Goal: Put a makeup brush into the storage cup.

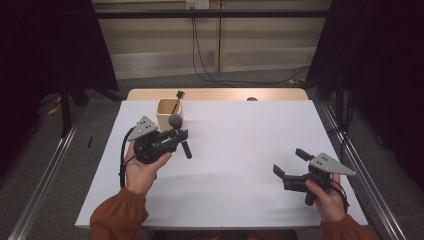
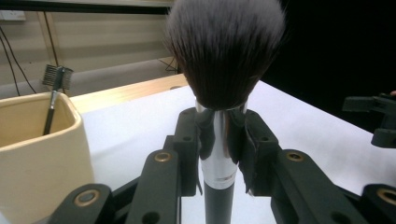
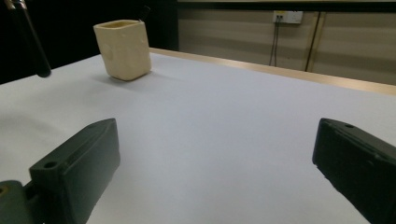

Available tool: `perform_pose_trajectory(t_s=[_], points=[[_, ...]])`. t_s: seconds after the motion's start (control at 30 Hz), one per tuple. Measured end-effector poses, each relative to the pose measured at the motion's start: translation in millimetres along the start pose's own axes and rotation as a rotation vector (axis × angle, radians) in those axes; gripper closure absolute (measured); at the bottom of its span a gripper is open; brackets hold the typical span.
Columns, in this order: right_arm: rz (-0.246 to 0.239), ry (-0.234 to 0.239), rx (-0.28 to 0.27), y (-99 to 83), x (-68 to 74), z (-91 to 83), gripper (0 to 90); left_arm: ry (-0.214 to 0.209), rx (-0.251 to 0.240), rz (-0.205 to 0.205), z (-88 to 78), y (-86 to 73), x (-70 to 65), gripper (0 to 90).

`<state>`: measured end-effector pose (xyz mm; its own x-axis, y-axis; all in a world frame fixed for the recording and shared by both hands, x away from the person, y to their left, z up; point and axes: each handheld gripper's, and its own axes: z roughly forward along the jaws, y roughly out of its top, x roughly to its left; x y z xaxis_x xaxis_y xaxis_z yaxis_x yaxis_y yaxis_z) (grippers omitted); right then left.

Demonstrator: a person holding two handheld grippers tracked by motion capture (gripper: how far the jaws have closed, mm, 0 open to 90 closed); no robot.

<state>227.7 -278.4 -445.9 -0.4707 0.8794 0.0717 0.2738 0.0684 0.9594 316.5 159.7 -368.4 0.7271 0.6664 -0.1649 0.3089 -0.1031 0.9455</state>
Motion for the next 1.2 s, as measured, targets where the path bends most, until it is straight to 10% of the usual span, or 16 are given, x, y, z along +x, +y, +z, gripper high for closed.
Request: perform_pose_trajectory(t_s=[0.6, 1.2], points=[[0.02, -0.031, -0.031, -12.9, -3.0, -16.6, 0.0, 0.078, -0.029, 0.009, -20.4, 33.5, 33.4, 71.0], [0.014, -0.019, -0.032, -12.8, -2.8, -16.3, 0.0, 0.141, -0.032, 0.021, 3.6, 55.8, 58.8, 71.0]])
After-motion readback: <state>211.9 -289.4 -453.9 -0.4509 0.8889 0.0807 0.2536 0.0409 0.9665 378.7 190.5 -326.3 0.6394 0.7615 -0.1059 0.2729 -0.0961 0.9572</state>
